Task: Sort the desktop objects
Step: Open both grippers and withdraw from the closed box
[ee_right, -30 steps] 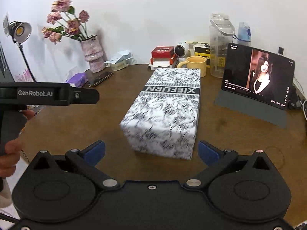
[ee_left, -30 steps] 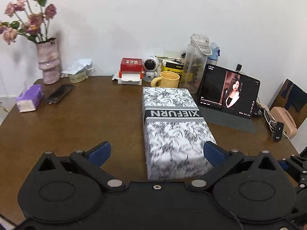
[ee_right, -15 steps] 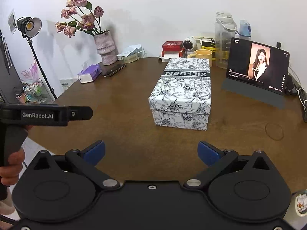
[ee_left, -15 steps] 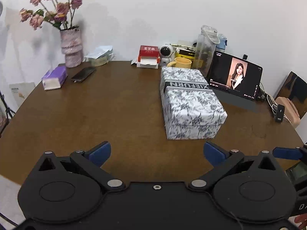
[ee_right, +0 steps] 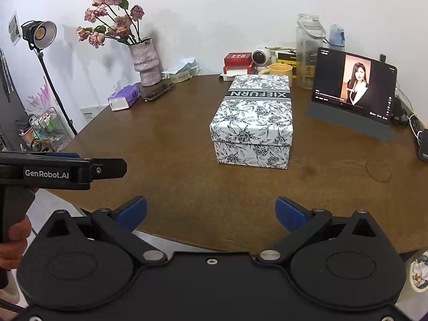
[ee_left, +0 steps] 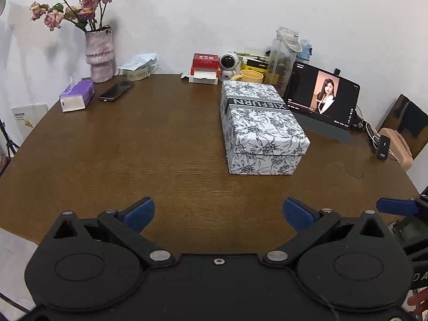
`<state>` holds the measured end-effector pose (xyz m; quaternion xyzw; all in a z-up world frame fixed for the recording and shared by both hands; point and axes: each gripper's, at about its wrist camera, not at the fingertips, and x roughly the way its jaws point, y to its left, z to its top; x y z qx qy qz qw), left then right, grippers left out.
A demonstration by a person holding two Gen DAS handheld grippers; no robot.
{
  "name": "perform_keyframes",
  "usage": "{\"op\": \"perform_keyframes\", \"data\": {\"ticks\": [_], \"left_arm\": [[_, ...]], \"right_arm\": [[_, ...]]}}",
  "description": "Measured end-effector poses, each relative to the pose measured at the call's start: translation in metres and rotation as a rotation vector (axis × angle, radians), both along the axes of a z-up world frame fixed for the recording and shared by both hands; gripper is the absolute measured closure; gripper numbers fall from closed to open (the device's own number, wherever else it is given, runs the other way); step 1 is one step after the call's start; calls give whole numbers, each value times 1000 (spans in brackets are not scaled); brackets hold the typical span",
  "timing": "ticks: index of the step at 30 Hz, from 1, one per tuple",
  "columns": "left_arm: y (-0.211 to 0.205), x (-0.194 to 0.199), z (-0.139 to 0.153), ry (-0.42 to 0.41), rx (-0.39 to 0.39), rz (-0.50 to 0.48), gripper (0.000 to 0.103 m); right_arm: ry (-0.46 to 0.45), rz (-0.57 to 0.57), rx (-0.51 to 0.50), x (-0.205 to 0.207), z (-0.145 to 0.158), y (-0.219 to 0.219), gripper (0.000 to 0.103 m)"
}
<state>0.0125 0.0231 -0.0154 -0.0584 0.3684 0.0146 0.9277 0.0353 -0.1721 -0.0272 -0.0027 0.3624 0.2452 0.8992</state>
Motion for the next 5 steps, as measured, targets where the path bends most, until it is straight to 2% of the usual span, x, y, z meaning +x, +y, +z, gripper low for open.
{"op": "perform_keyframes", "data": {"ticks": [5], "left_arm": [[-3,-3,0,5,6,3,0]], "right_arm": [[5,0,2,-1,-1,-1,0]]}}
